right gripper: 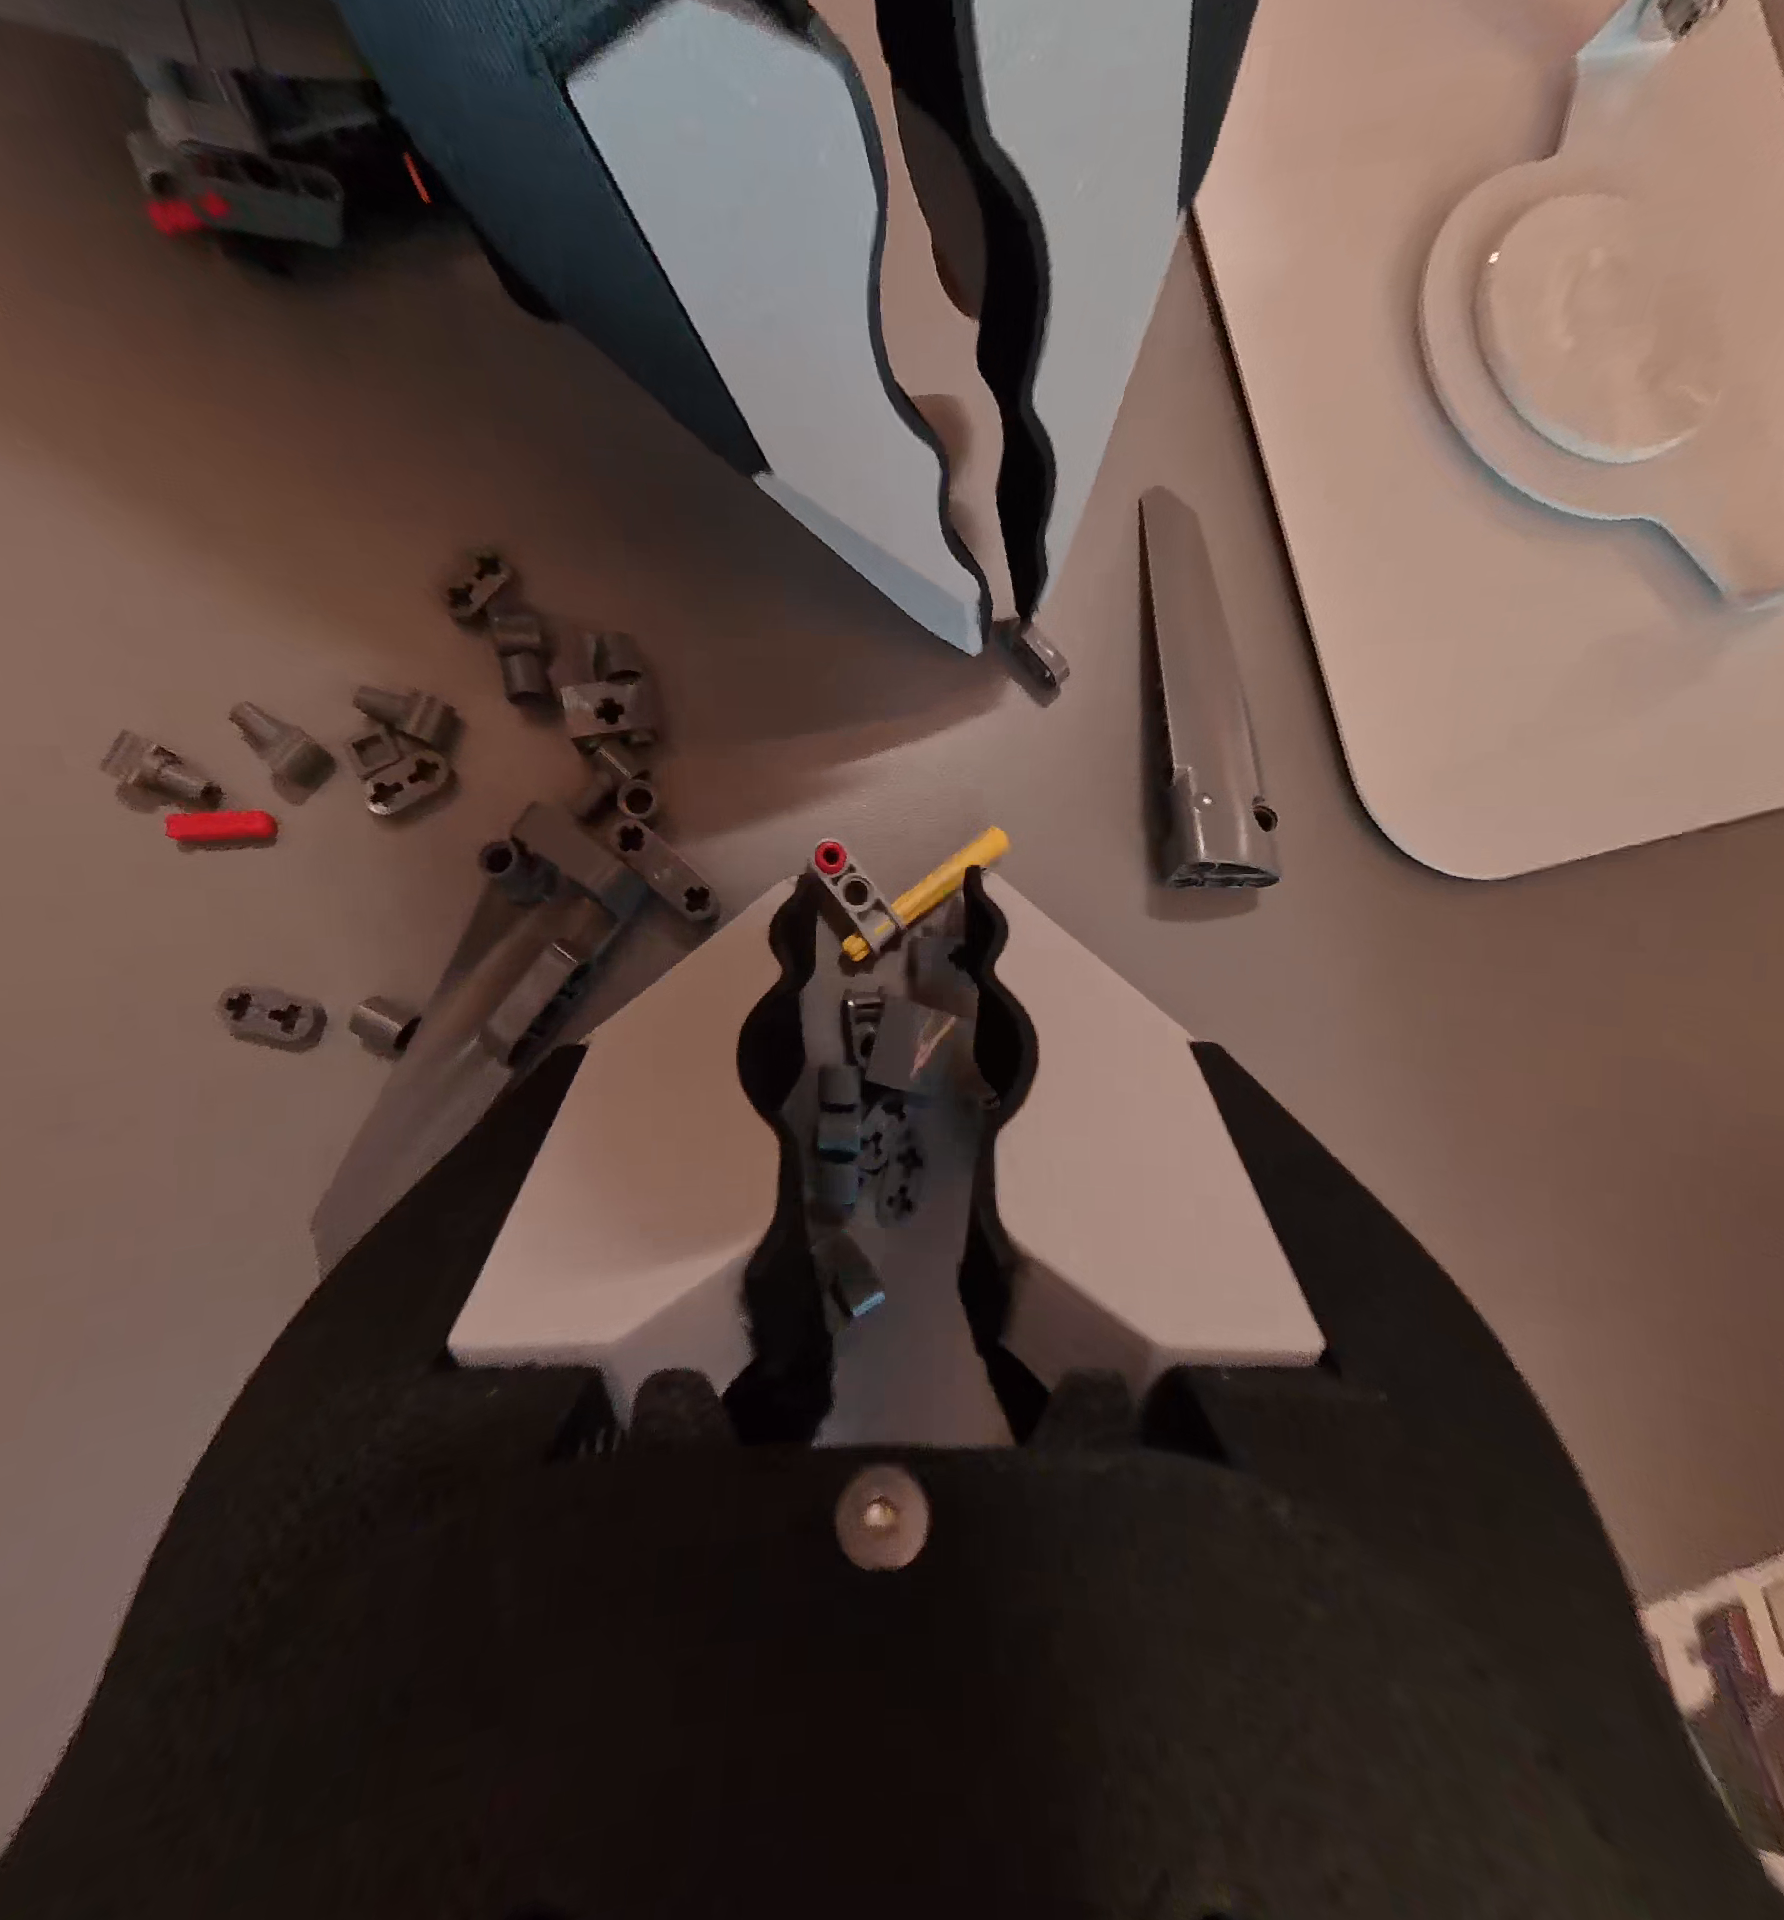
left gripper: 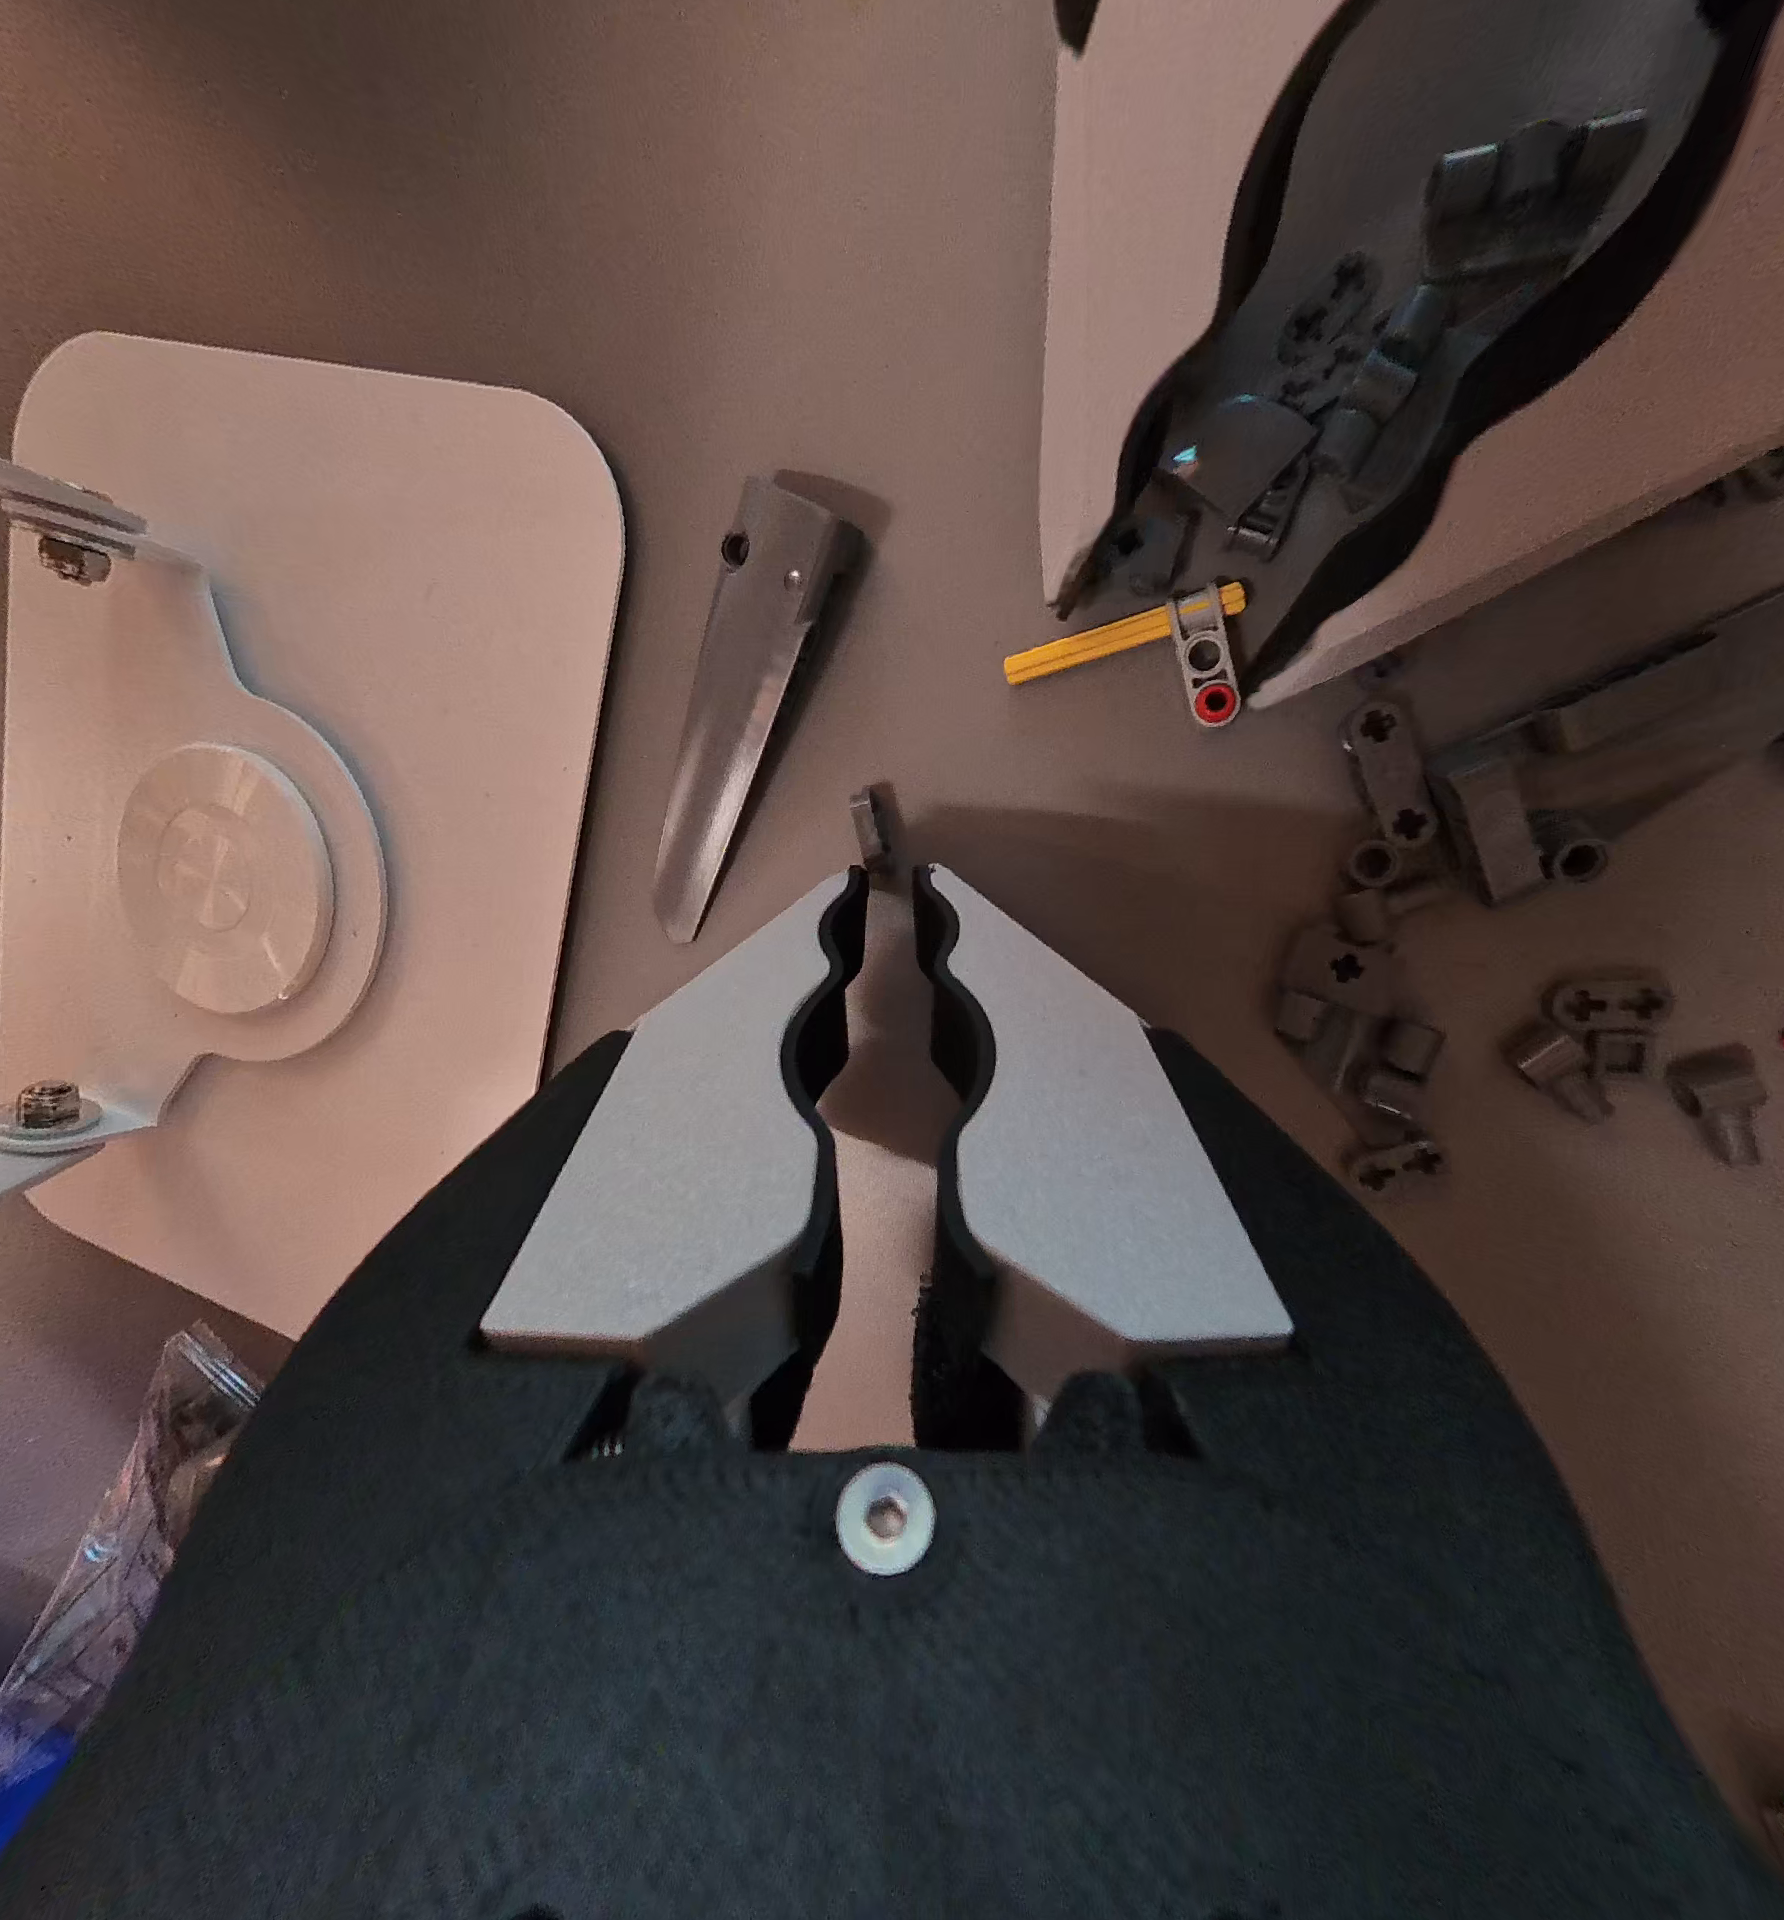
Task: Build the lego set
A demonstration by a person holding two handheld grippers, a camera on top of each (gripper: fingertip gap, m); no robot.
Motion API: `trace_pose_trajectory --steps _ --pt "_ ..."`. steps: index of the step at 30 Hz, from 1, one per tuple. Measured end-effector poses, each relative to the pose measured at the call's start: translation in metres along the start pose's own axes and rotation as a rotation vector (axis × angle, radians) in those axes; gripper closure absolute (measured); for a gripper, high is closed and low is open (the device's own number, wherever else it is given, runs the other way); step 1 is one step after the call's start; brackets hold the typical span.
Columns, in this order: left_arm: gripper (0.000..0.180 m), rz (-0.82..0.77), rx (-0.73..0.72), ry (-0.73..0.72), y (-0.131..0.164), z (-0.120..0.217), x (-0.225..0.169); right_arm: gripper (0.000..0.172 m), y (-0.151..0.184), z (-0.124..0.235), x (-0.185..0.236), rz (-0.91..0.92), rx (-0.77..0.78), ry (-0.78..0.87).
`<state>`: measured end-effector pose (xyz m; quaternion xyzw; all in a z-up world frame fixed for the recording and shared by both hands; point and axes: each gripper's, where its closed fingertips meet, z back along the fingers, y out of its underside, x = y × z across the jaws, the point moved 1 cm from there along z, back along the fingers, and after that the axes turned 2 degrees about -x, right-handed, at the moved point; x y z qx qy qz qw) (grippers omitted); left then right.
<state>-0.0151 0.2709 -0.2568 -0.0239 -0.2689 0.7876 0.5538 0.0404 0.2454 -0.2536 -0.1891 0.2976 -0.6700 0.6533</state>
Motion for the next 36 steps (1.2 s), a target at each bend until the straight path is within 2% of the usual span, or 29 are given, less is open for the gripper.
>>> trace_pose_trajectory --steps 9,13,18,26,36 --pt "0.178 -0.016 -0.005 -0.002 -0.006 -0.004 0.0 0.15 -0.006 -0.006 -0.001 -0.001 -0.034 0.006" --pt "0.178 -0.023 -0.005 -0.002 -0.008 -0.005 -0.001 0.142 -0.008 0.002 -0.005 -0.013 -0.048 0.026" --pt "0.178 -0.018 -0.004 0.005 -0.008 -0.005 -0.001 0.133 -0.001 0.001 -0.009 -0.057 0.007 0.047" --pt "0.178 -0.022 0.002 0.015 -0.008 -0.006 -0.001 0.144 0.002 -0.002 -0.005 -0.118 0.01 -0.001" --pt "0.178 -0.032 -0.024 0.057 -0.014 -0.006 -0.01 0.15 -0.005 -0.007 -0.001 -0.113 -0.024 -0.015"
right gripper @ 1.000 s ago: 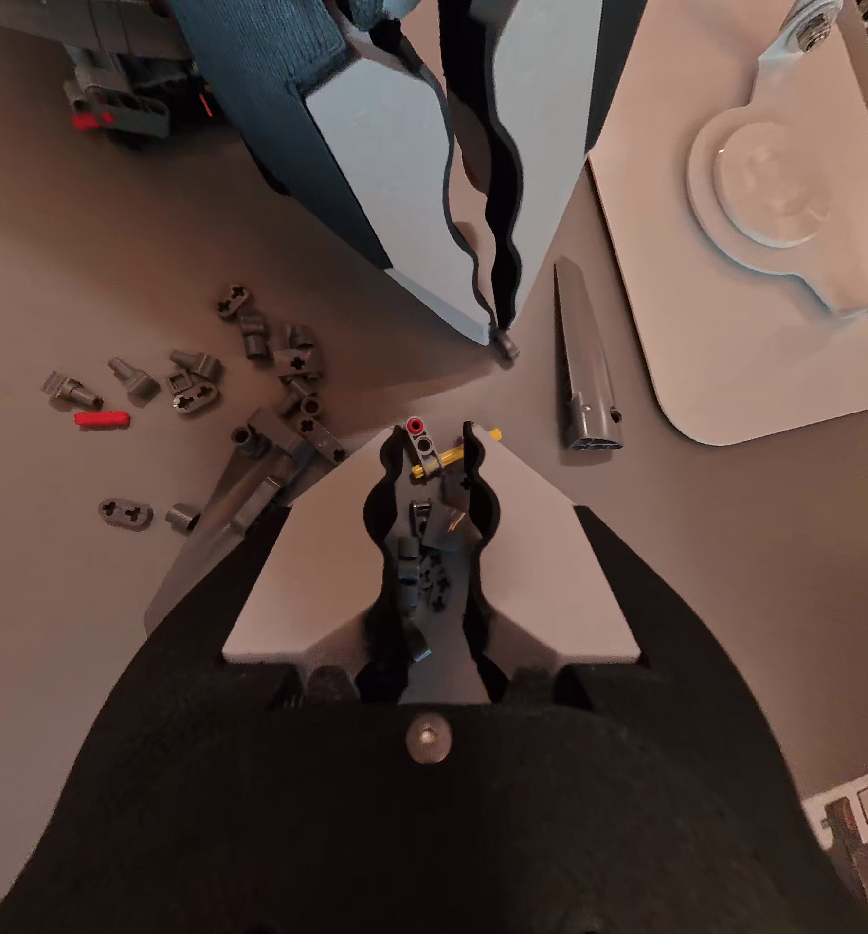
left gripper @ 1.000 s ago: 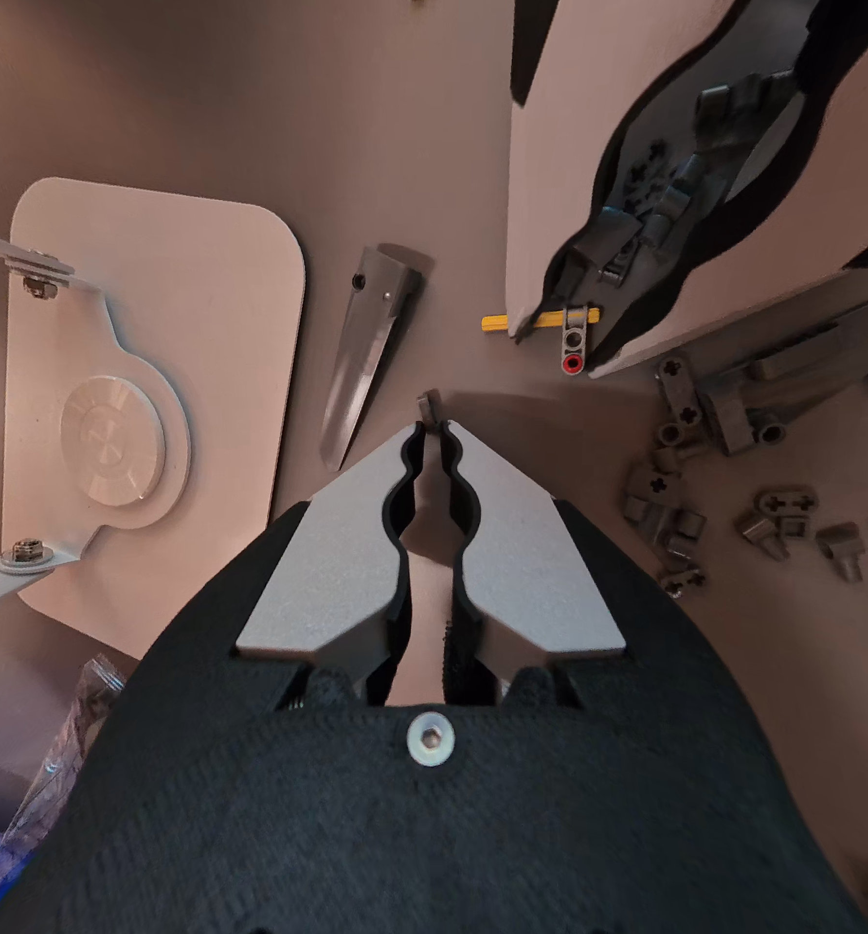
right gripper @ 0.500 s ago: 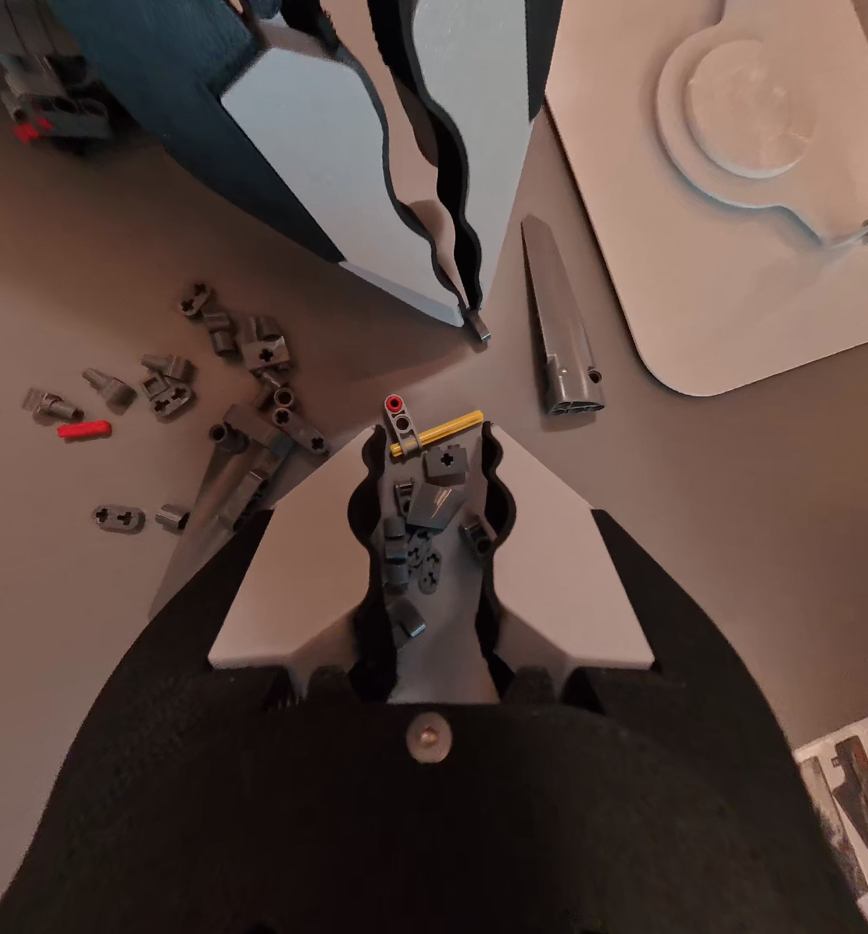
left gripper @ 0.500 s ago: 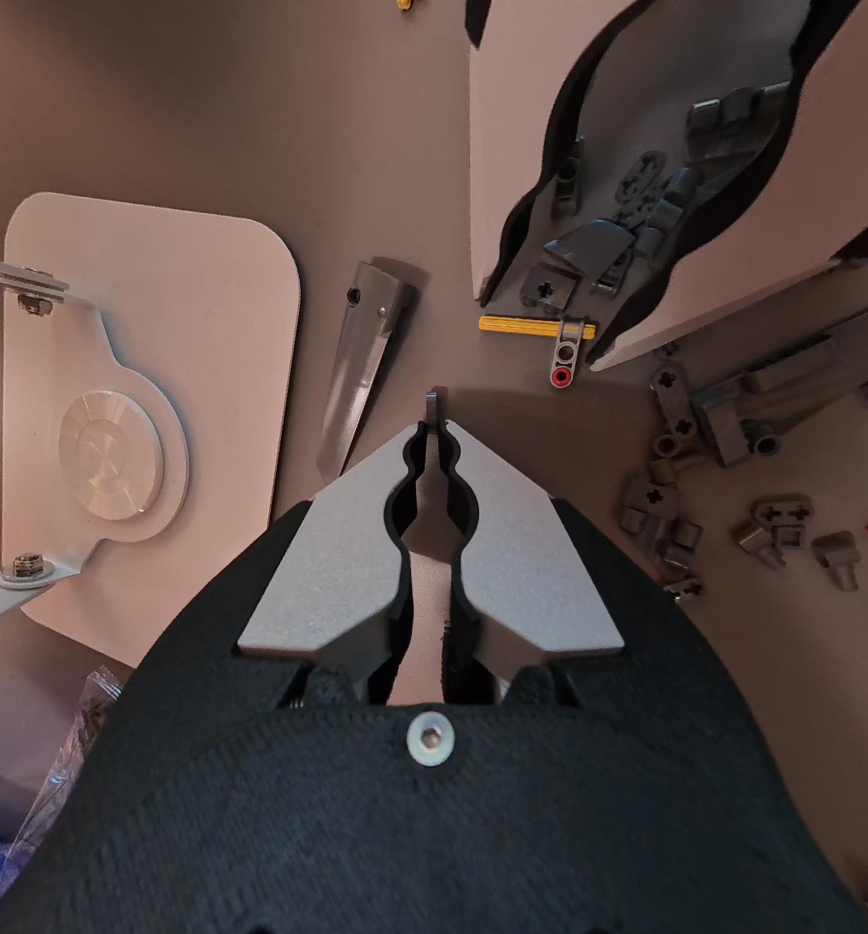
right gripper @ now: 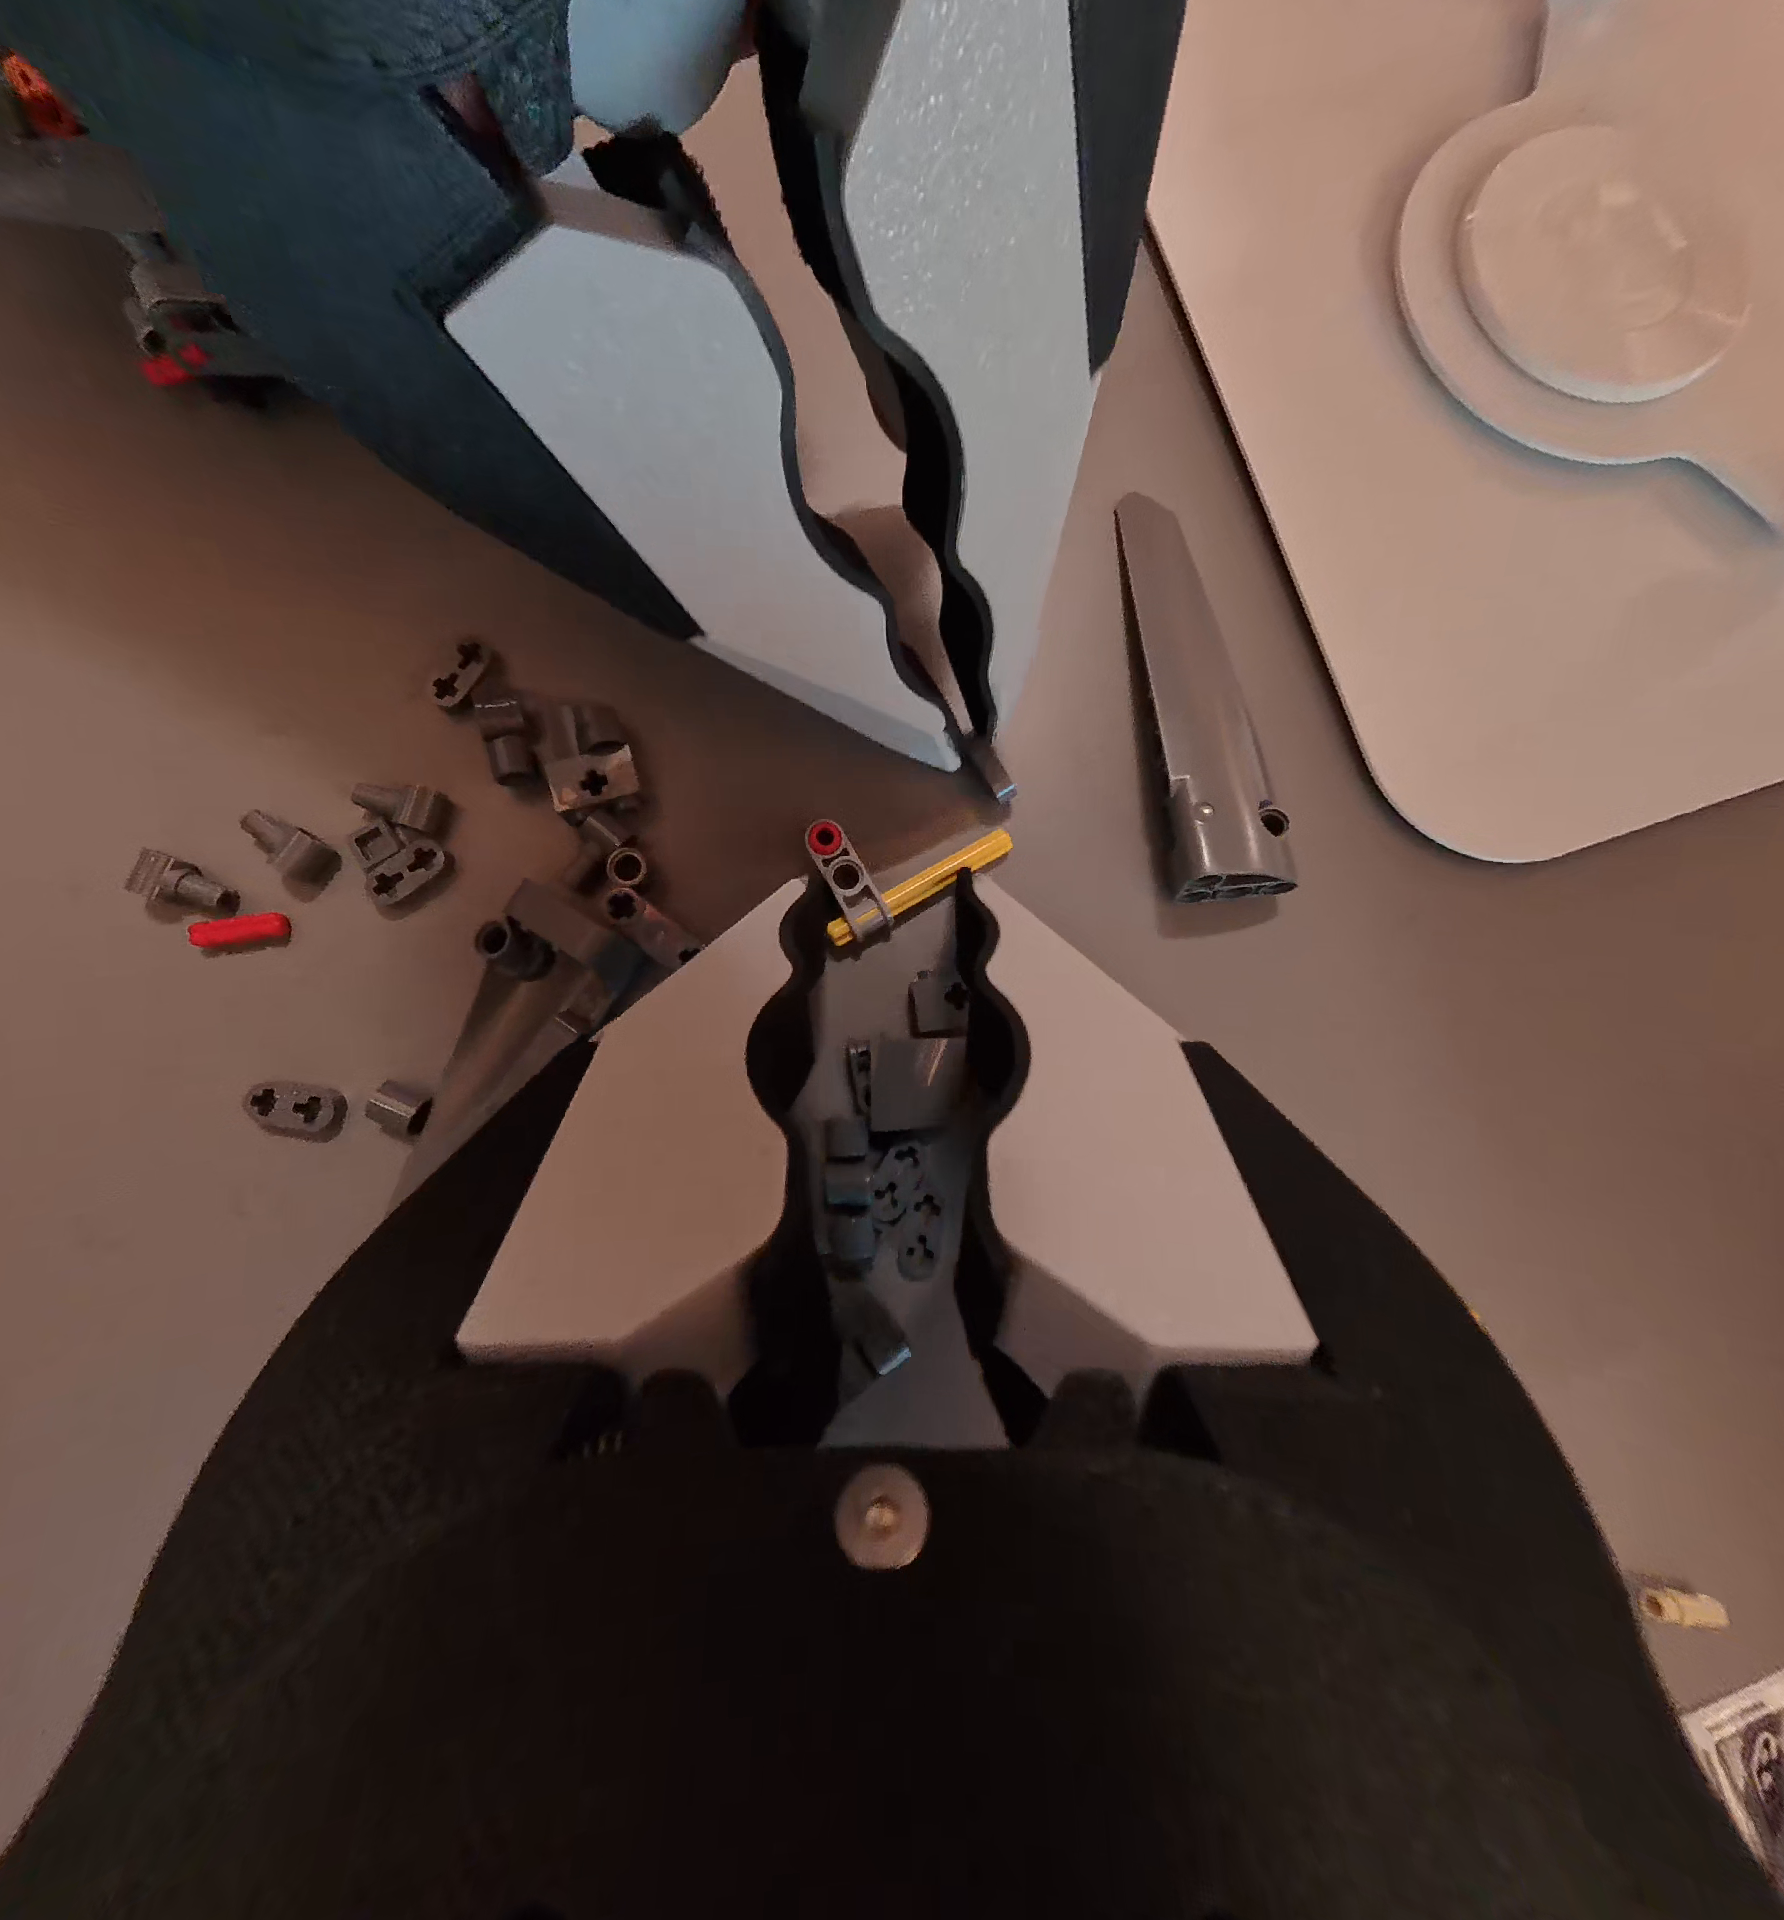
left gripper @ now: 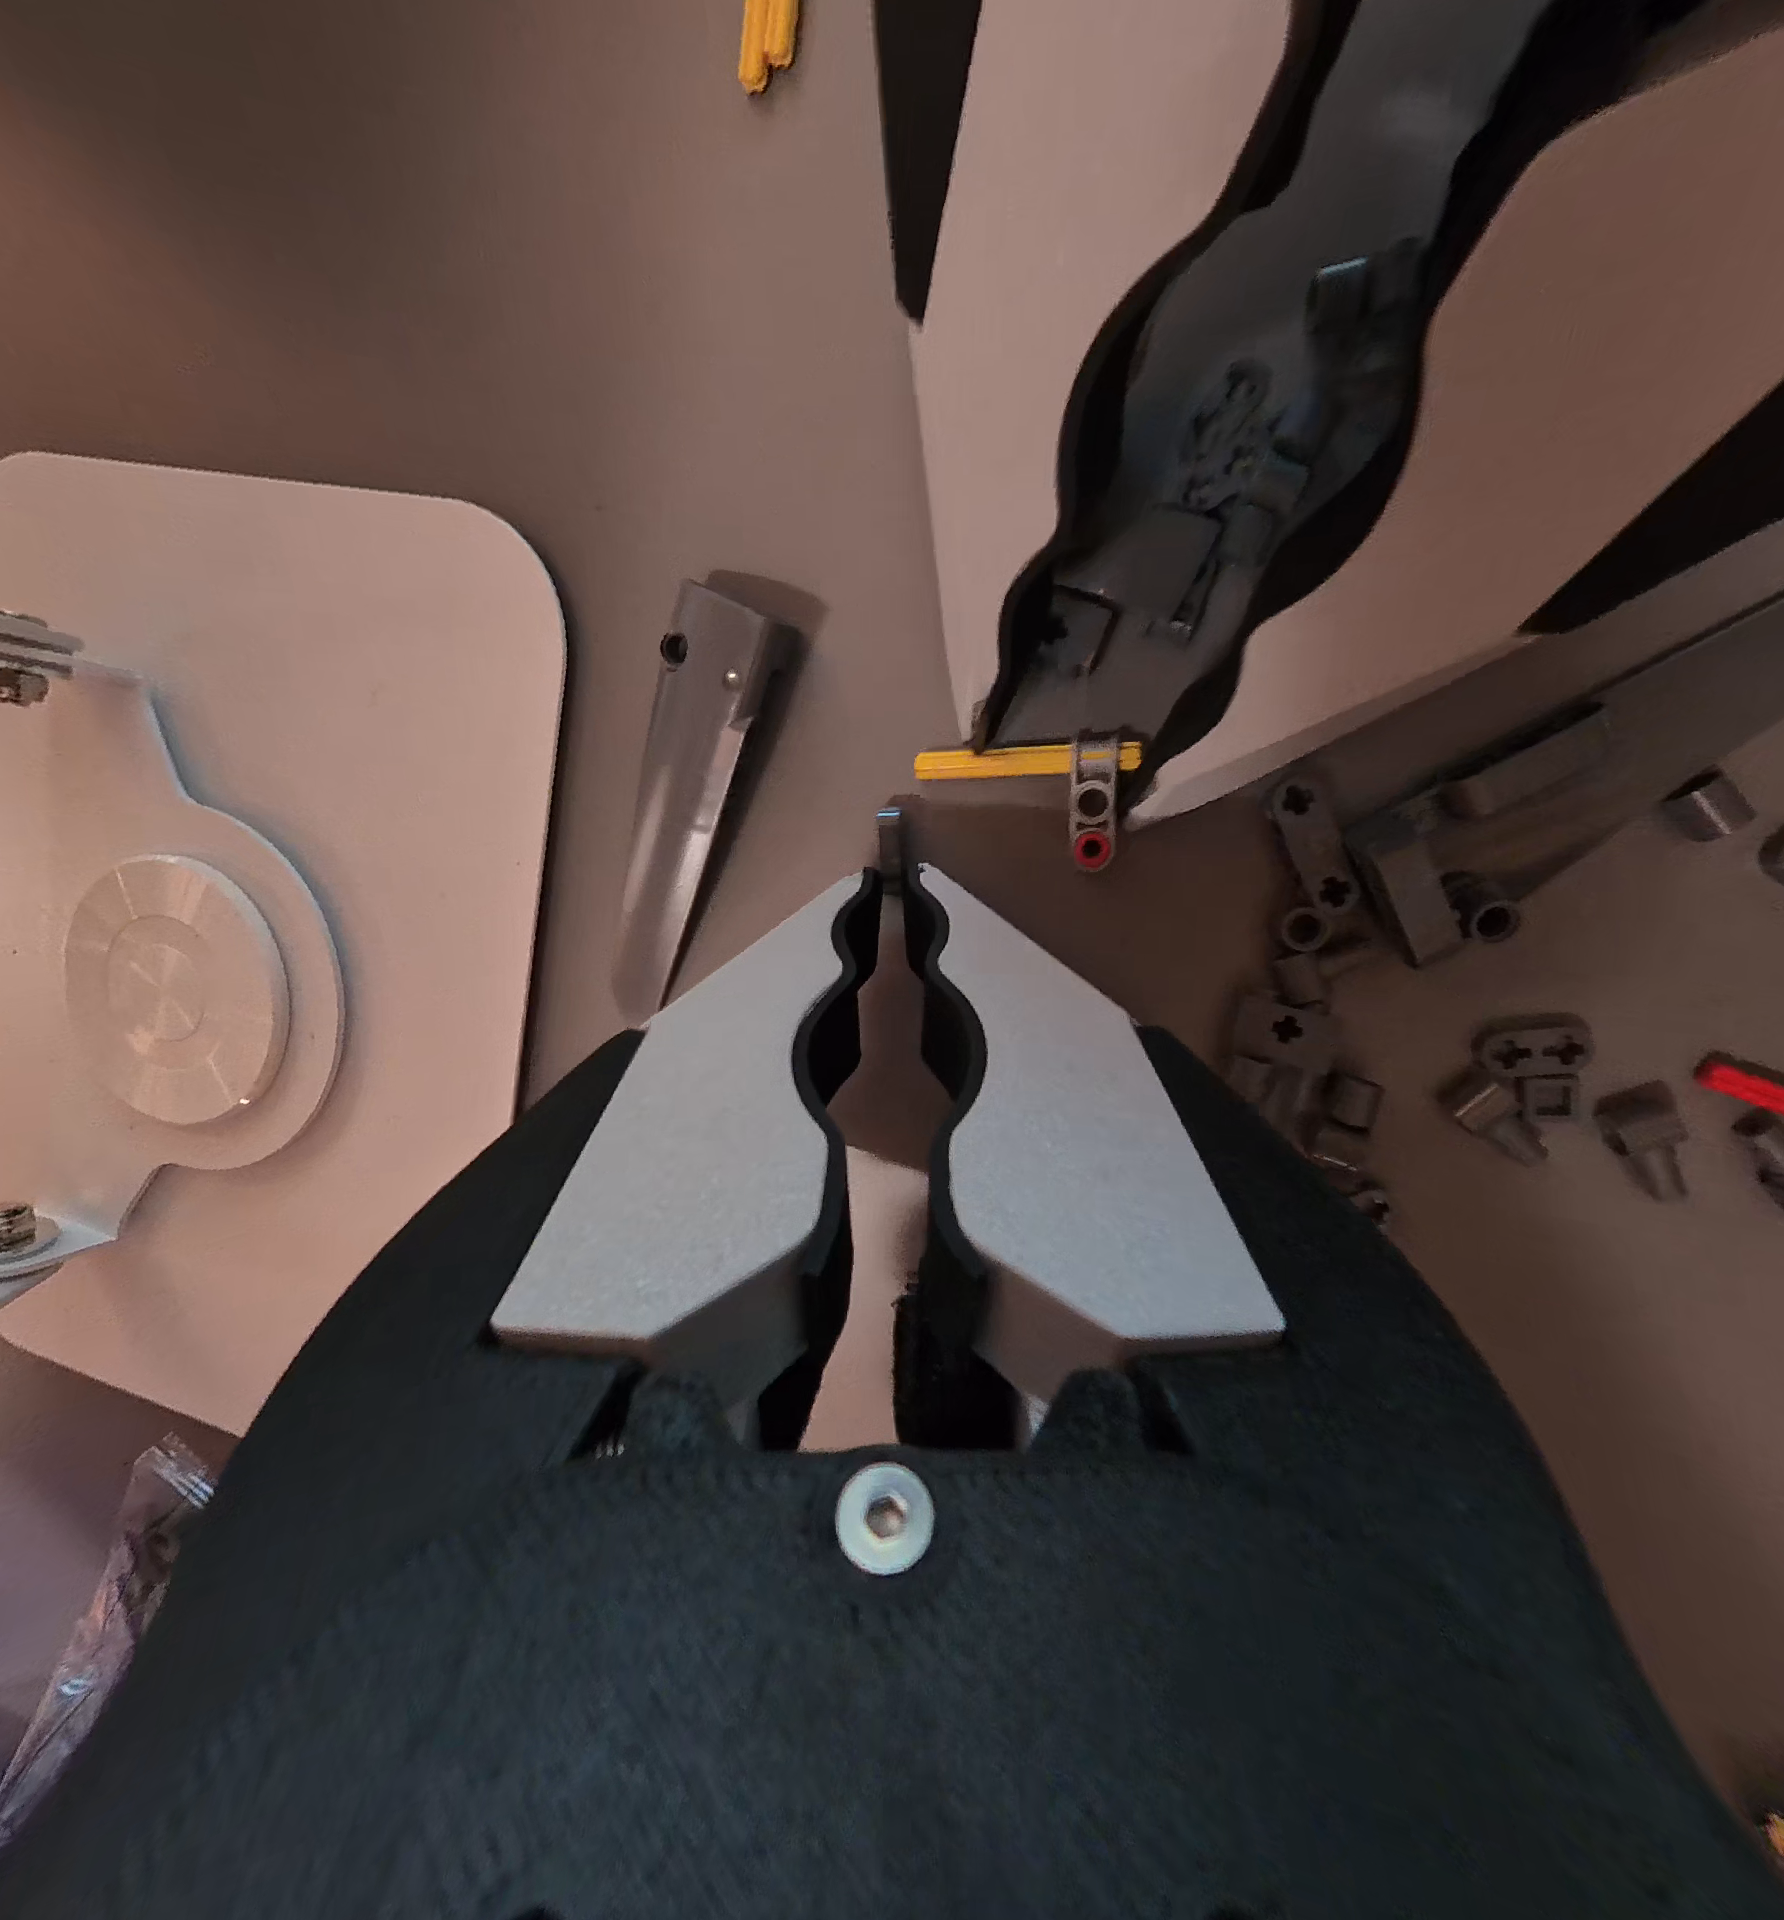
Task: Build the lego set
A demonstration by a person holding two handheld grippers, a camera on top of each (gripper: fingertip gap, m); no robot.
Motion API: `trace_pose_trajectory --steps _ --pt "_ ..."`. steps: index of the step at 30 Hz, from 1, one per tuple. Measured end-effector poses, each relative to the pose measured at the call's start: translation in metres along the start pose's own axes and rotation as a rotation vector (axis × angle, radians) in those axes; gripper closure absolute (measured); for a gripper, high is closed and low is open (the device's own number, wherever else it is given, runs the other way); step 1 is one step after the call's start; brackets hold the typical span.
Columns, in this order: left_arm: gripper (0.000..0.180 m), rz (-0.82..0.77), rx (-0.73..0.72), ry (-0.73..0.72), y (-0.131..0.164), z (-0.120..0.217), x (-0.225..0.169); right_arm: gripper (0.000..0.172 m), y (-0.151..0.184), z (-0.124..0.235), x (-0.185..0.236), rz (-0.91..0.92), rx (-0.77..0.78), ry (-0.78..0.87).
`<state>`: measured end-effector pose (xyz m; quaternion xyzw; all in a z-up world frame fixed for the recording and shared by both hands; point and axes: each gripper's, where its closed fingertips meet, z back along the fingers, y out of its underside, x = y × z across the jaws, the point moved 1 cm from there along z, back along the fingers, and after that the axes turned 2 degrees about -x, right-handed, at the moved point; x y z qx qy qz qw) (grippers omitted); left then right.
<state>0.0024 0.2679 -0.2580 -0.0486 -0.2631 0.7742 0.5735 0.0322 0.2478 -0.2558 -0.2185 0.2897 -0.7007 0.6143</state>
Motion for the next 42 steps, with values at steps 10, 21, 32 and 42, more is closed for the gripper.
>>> trace_pose_trajectory --steps 10,21,32,42 --pt "0.178 0.025 -0.003 0.045 -0.0027 -0.0013 -0.0011 0.151 -0.0013 -0.0017 0.0025 -0.006 -0.032 -0.038" --pt "0.178 0.03 0.003 0.095 -0.0022 -0.0011 -0.0016 0.152 -0.0007 -0.0007 0.0021 0.011 -0.049 -0.037" --pt "0.178 0.07 0.033 0.113 0.0008 0.0008 -0.0022 0.153 -0.0029 0.0019 0.0052 0.085 -0.054 -0.004" --pt "0.178 0.079 0.058 0.118 0.0014 0.0011 -0.003 0.156 -0.0026 -0.0012 0.0079 0.104 -0.048 -0.002"
